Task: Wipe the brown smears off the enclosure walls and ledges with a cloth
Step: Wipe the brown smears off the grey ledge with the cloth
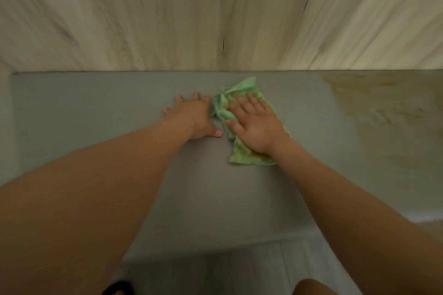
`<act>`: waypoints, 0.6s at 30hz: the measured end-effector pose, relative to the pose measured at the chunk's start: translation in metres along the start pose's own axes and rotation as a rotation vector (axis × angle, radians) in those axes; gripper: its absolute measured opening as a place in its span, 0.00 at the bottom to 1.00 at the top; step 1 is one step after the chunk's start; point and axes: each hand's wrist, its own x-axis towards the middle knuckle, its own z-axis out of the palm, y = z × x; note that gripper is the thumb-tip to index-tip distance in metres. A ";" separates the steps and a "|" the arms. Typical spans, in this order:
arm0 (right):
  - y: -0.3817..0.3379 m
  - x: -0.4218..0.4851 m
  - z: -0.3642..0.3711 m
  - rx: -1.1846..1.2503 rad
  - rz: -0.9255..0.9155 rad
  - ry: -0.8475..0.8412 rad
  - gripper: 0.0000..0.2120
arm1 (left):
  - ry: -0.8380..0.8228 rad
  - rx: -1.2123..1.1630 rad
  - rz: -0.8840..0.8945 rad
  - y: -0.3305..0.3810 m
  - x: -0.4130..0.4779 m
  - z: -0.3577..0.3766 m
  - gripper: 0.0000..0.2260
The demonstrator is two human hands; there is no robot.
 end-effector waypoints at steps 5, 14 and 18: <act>0.008 -0.043 0.004 -0.023 -0.466 -0.047 0.31 | -0.006 0.109 -0.014 -0.046 -0.026 -0.016 0.55; 0.030 0.065 -0.010 0.076 0.441 0.017 0.33 | -0.049 -0.029 -0.197 -0.095 -0.034 0.008 0.71; -0.044 0.099 -0.007 0.071 0.349 -0.043 0.34 | -0.012 -0.122 -0.166 -0.090 -0.046 0.000 0.59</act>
